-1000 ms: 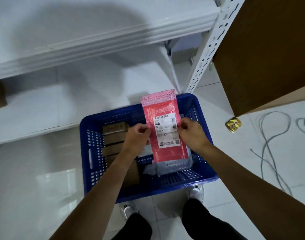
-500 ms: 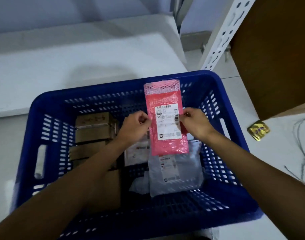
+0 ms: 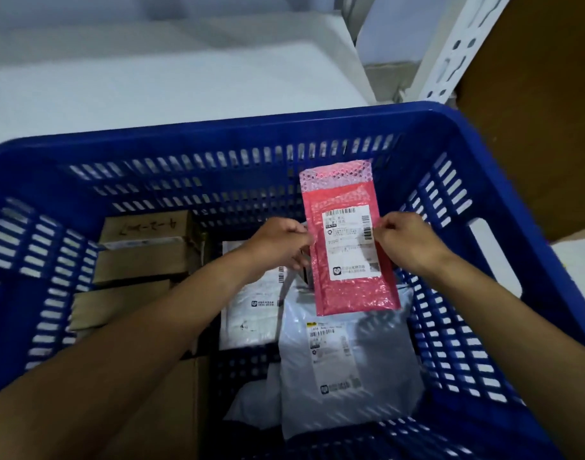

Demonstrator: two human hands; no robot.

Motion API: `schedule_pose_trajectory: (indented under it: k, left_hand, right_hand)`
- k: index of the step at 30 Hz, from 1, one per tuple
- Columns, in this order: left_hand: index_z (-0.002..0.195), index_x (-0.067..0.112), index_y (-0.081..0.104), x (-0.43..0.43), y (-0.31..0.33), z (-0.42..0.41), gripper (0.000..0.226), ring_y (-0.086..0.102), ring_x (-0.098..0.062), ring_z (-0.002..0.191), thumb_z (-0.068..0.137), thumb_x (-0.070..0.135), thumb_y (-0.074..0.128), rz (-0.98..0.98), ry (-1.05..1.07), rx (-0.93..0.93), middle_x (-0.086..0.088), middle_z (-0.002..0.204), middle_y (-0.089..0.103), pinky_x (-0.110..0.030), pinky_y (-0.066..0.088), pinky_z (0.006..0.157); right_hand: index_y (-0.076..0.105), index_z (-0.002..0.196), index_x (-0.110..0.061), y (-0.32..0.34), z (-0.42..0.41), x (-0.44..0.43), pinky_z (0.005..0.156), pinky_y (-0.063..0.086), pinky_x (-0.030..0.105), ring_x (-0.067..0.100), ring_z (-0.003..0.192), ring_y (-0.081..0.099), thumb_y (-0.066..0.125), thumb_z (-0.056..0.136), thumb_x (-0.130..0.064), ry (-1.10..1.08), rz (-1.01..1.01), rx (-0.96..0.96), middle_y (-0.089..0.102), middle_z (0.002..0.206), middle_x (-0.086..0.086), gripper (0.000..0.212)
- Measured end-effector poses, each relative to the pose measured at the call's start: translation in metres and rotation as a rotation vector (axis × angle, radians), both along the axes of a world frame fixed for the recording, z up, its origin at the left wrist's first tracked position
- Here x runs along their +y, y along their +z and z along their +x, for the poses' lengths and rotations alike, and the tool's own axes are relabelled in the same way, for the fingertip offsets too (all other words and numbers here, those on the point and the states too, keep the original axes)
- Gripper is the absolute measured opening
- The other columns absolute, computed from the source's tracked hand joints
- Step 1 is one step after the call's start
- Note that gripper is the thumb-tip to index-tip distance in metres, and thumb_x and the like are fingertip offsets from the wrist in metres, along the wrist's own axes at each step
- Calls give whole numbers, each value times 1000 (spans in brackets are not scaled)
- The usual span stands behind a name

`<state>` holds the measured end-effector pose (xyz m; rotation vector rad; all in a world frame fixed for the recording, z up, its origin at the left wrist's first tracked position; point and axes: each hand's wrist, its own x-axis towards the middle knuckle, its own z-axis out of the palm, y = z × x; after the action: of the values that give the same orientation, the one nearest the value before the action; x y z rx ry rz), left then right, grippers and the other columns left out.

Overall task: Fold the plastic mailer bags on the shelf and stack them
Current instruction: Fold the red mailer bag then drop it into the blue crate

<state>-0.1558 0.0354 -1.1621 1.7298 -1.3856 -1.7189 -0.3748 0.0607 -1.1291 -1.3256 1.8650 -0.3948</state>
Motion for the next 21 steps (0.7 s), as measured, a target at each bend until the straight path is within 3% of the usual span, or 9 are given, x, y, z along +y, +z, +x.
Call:
schedule_pose_trajectory:
  k: [3,7,14,17,21]
  left_hand:
    - [104,0,69,-2,-12,0,21,69,-17,67,95,19,68,-10,2,3,-20,99,75,-27,57,61]
    - [99,-3,71,6,-30,0,22,67,-20,70,93,17,70,-10,10,27,-19,93,75,-34,57,70]
    - [93,4,75,2,-32,-4,10,63,-10,61,92,12,69,-115,19,-40,-6,82,75,-21,52,55]
    - [90,11,72,-1,-33,-13,3,63,-7,60,91,11,70,-153,-7,-76,-3,82,76,-21,51,56]
    - [95,10,69,0,-43,-27,4,63,-7,59,91,12,70,-177,-17,-115,-4,84,76,-20,48,54]
  right_hand:
    - [67,87,-18,-5,-2,-6,74,58,44,26,81,71,53,96,-25,23,6,46,74,89,6,18]
    - [66,91,-22,-7,-2,-11,77,58,38,17,85,69,60,95,-28,60,-25,108,73,94,0,10]
    - [68,80,-16,1,2,-13,76,58,40,20,81,67,57,93,-17,111,-34,240,70,84,1,18]
    - [70,82,-9,-7,-5,-11,76,59,45,26,79,69,53,92,-13,90,-9,293,72,84,8,20]
    - [63,91,-14,-28,-12,-6,75,59,46,32,84,69,52,94,-21,84,-79,384,72,94,11,13]
